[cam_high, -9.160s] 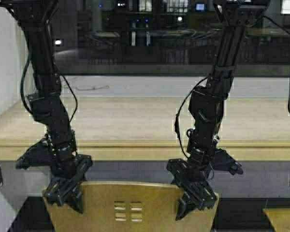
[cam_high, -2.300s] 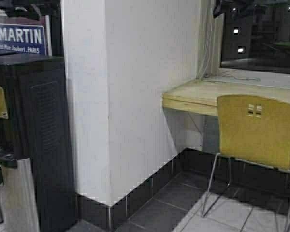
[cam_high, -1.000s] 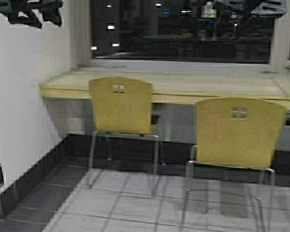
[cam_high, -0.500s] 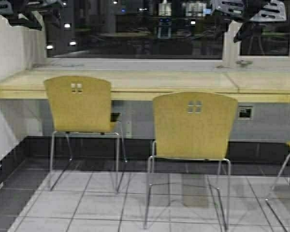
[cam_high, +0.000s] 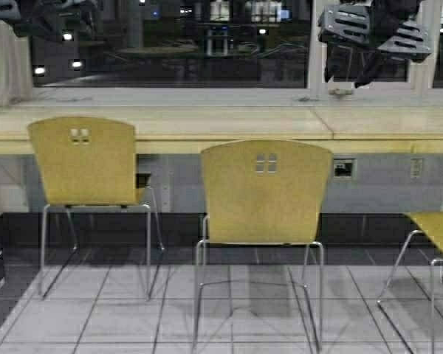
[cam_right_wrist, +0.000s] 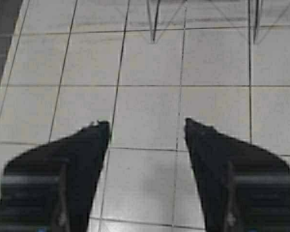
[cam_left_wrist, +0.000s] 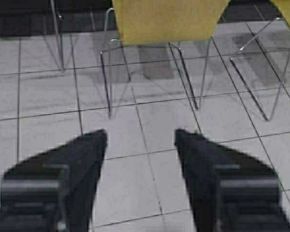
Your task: Push the chairs under the table
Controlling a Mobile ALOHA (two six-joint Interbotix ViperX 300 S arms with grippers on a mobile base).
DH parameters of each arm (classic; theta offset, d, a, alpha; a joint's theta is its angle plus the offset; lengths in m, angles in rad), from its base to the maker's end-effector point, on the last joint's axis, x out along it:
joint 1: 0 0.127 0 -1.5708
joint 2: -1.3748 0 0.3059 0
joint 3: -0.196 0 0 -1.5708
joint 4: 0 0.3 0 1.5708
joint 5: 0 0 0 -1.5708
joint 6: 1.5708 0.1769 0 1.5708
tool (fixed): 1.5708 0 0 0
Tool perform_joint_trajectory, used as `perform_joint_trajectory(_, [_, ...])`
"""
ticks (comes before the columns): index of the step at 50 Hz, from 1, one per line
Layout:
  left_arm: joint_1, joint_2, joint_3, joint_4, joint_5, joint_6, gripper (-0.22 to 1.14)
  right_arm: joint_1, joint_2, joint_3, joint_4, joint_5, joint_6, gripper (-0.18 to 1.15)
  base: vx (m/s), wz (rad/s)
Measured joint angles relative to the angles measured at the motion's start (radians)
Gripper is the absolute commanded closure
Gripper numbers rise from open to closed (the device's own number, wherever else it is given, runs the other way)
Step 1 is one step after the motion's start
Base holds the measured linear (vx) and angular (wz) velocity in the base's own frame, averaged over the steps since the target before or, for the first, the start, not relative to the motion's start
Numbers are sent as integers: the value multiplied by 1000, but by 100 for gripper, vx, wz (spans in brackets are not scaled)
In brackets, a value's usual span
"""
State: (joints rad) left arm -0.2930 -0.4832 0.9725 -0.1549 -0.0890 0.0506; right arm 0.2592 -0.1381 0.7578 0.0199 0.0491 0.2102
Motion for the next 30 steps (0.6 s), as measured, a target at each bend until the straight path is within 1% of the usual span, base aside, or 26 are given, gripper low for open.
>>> perform_joint_trajectory(15, [0, 32, -2, -2, 29, -15, 8, -5, 2, -2, 0, 14, 64, 11, 18, -13])
perform_joint_trajectory(23, [15, 71, -2, -63, 57, -106, 8, -3, 5, -3, 3, 15, 95, 11, 24, -7])
perform_joint_trajectory(30, [29, 114, -2, -121, 57, -209, 8, -6, 6, -5, 32, 17, 175, 11, 28, -6])
